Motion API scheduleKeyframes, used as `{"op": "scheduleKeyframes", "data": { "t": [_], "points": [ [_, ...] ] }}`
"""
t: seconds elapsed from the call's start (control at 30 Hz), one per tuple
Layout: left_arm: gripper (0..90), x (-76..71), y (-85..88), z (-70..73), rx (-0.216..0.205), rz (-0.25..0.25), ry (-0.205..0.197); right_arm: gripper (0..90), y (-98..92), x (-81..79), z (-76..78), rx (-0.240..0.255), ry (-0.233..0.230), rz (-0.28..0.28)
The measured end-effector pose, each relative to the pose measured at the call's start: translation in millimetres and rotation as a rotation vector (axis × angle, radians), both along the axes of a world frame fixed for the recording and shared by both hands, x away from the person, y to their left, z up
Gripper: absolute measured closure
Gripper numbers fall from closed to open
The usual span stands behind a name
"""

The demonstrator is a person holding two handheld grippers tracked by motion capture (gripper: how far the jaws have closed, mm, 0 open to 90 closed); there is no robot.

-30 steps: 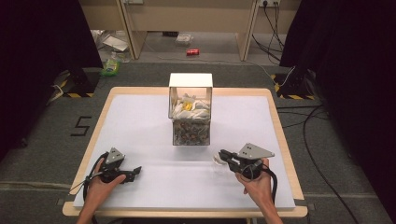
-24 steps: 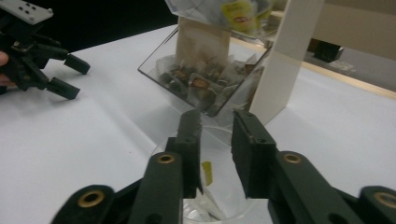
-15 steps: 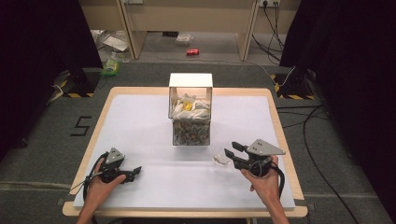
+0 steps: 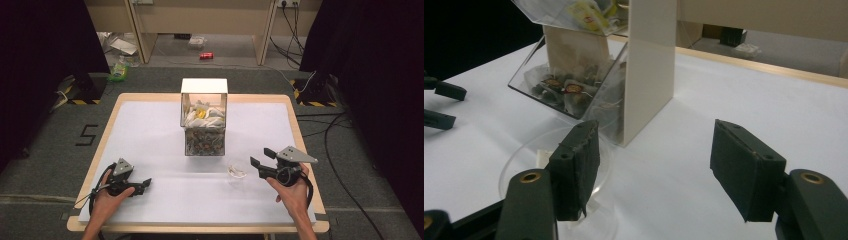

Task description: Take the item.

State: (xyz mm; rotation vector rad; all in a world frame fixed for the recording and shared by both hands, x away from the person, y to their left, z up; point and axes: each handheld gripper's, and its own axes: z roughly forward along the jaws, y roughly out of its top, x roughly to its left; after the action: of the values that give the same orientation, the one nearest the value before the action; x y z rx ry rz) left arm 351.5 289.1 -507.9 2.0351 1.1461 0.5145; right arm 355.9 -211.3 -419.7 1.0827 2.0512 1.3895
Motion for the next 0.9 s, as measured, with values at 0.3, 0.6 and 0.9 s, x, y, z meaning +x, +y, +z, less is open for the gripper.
{"op": "scheduleKeyframes", "data": {
  "t": [0.3, 0.6, 0.9],
  "points": [
    [12.5, 0.0, -0.1, 0.0, 0.000, 0.000, 0.000, 35.8, -14.3, 4.7, -6.5, -0.009, 0.024, -0.047],
    [12.5, 0.0, 0.0, 0.0, 0.000, 0.000, 0.000, 32.2, -24.5, 10.4, -18.7, -0.030, 0.085, -0.070],
    [12.5, 0.1, 0.1, 0.0, -0.001, 0.000, 0.001, 29.3, -32.9, 16.5, -33.0, -0.058, 0.133, -0.098]
  ]
}}
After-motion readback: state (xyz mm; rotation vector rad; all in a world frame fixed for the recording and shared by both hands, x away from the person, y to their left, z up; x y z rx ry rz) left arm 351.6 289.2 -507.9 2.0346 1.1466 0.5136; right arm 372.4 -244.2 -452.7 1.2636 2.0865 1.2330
